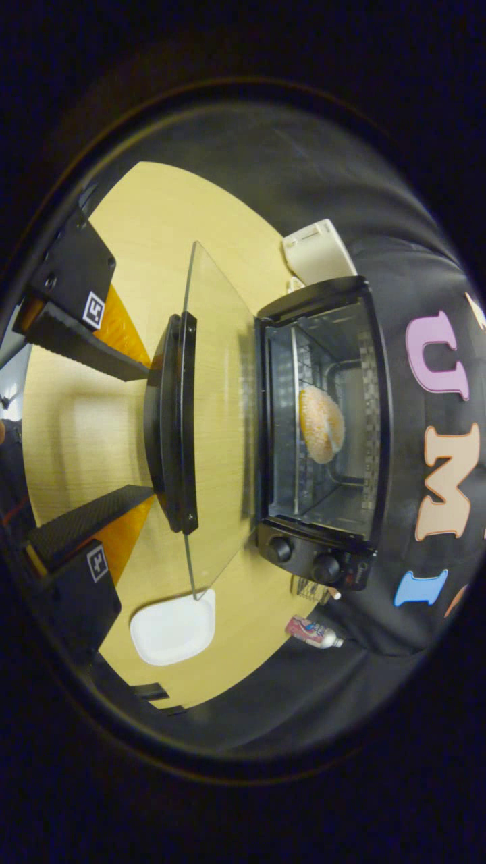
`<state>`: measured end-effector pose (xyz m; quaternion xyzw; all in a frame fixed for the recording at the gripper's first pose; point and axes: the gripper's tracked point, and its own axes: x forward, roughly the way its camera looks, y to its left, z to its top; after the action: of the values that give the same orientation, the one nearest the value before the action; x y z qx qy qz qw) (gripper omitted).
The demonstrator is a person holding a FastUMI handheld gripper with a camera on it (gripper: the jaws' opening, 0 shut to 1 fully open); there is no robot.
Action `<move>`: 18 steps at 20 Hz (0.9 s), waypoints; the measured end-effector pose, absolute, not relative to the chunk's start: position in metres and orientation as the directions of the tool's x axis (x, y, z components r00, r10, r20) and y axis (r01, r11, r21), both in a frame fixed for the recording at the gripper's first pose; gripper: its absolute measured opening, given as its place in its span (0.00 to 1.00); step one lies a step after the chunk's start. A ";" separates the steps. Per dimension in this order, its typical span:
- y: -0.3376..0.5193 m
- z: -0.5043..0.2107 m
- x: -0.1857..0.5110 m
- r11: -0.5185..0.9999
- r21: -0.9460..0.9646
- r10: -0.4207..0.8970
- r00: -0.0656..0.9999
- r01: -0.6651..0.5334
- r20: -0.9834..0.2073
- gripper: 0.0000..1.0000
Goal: Open the toaster oven, put the food inside, and close the toaster oven door.
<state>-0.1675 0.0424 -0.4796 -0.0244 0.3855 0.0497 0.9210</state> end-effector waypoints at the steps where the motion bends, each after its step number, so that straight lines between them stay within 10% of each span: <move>1: 0.044 -0.468 -0.160 0.995 0.006 0.078 0.717 -0.102 -0.692 0.99; 18: 0.069 -0.389 -0.048 0.993 0.092 0.107 0.842 -0.068 -0.529 0.99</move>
<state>-0.0480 0.0694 -0.3892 0.0347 0.2776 0.0456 0.9590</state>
